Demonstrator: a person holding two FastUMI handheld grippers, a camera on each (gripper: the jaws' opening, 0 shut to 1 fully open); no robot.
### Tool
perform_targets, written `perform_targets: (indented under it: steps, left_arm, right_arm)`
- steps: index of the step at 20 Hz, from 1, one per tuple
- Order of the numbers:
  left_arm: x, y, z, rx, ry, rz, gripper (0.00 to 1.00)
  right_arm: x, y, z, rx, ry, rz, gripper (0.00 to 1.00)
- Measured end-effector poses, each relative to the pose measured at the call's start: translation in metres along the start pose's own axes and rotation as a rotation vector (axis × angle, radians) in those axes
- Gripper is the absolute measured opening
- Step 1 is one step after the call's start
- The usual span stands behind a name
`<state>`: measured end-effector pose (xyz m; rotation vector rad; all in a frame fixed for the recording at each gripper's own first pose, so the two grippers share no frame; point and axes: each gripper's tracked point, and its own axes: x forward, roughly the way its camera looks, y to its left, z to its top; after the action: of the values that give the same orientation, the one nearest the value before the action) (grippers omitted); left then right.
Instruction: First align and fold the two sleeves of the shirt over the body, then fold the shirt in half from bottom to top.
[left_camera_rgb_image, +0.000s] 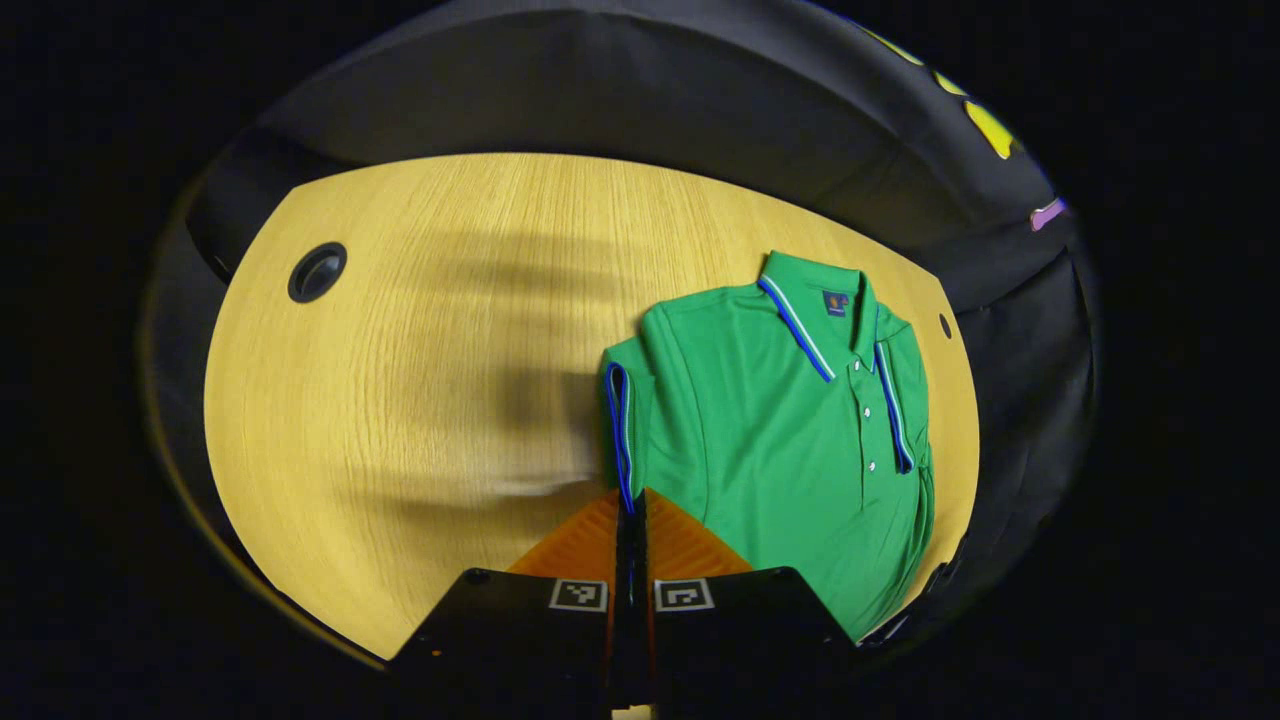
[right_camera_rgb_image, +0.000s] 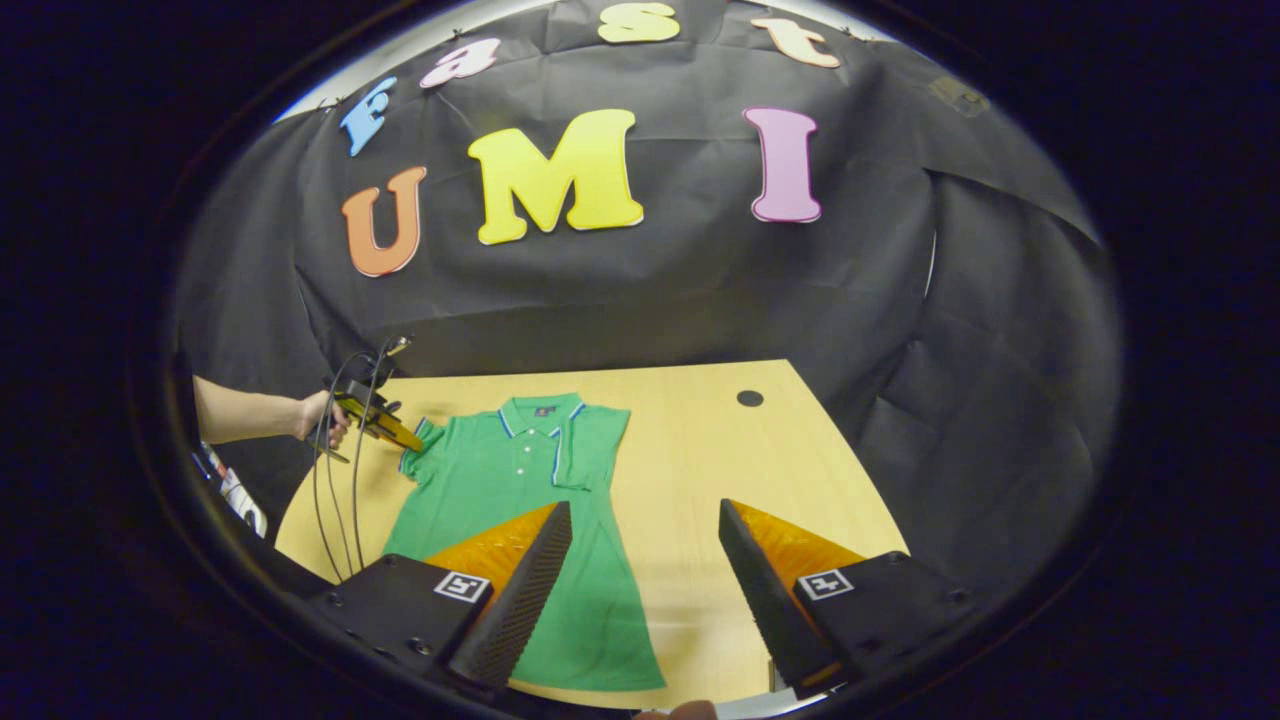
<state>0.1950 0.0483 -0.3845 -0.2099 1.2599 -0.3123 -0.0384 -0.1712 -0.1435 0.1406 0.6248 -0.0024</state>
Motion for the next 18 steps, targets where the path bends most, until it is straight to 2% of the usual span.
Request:
perform_targets:
  steps: [3, 5, 8, 9, 12, 14, 15, 16, 17, 18]
  left_arm:
    - [-0.014, -0.021, 0.01, 0.013, -0.036, -0.013, 0.03]
    - [-0.019, -0.04, 0.014, 0.02, -0.044, -0.026, 0.03]
    - [-0.016, -0.067, 0.023, 0.05, -0.068, -0.025, 0.03]
    - [-0.011, -0.075, 0.028, 0.046, -0.08, -0.019, 0.03]
    - [0.005, -0.103, 0.031, -0.013, -0.093, -0.047, 0.04]
    - [0.012, -0.119, 0.032, -0.04, -0.104, -0.083, 0.05]
    - [0.017, -0.121, 0.034, -0.052, -0.115, -0.071, 0.06]
    - [0.019, -0.122, 0.035, -0.062, -0.126, -0.055, 0.15]
    - [0.02, -0.121, 0.035, -0.068, -0.139, -0.041, 0.22]
    - [0.015, -0.121, 0.04, -0.072, -0.157, -0.03, 0.4]
  right_arm:
    - [-0.001, -0.001, -0.003, 0.011, -0.001, 0.009, 0.93]
    - [-0.002, 0.001, -0.001, 0.009, -0.014, 0.014, 0.95]
    - [-0.009, 0.0, 0.002, -0.016, -0.047, 0.007, 0.93]
    - [-0.011, 0.001, 0.002, -0.019, -0.051, 0.008, 0.95]
    - [-0.017, 0.0, 0.002, -0.01, -0.064, -0.006, 0.95]
    - [-0.02, -0.008, -0.001, -0.014, -0.072, -0.045, 0.95]
    - [-0.02, -0.012, -0.003, -0.023, -0.073, -0.064, 0.96]
    - [-0.02, -0.012, -0.006, -0.035, -0.065, -0.076, 0.99]
    - [-0.02, -0.012, -0.007, -0.043, -0.064, -0.075, 0.93]
    - [-0.02, -0.011, -0.006, -0.055, -0.068, -0.077, 0.93]
